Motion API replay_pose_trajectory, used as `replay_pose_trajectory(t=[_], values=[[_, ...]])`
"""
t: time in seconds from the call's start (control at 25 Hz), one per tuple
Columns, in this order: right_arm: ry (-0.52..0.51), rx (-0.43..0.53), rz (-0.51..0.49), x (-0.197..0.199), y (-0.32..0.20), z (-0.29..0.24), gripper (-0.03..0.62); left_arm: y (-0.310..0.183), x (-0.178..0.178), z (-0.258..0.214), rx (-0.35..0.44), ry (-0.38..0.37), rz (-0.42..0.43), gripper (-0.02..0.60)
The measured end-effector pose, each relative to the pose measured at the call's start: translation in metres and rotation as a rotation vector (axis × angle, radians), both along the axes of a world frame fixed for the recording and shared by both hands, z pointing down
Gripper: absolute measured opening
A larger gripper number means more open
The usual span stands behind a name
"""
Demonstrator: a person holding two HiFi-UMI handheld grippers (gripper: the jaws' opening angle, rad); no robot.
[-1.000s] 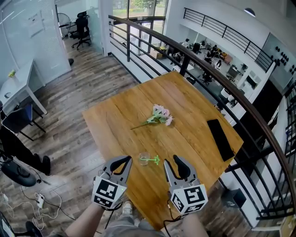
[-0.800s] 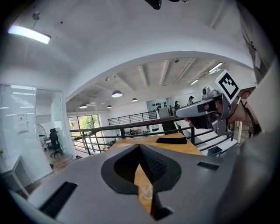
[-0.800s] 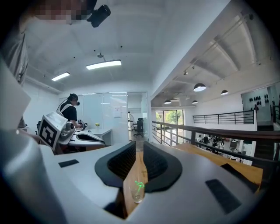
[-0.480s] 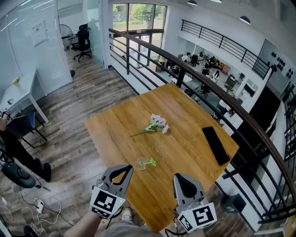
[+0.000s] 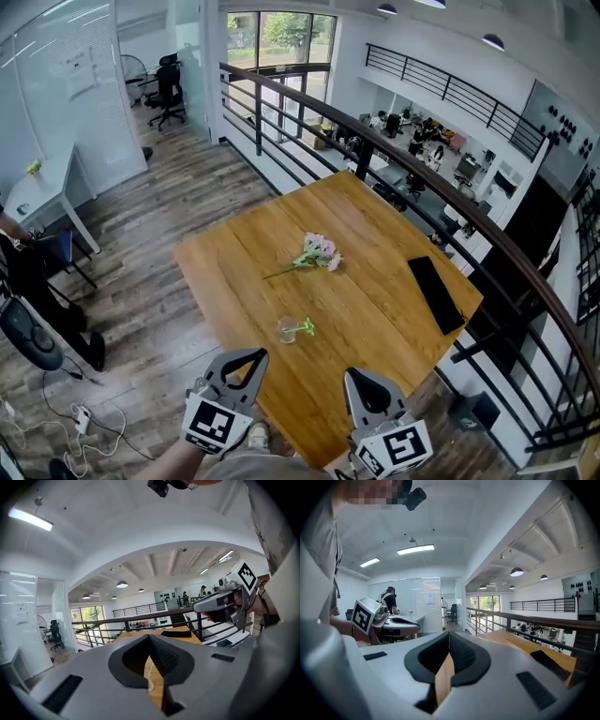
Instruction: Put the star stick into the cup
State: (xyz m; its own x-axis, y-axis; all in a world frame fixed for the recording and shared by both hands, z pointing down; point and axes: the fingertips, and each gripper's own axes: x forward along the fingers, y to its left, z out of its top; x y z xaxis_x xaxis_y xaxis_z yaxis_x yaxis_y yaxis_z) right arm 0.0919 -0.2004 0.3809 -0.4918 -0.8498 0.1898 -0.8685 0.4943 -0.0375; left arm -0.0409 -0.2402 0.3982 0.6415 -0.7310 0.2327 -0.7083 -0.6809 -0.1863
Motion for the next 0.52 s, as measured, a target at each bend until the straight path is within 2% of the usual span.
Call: replay_pose_trajectory(t=[0.52], values=[[0.018,0.001,-0.008,-0.0064,-0.0023,-0.0014,0.031,0.0029,-0.0006,-0.0007,-0.004,0.008,0.013,0.014]])
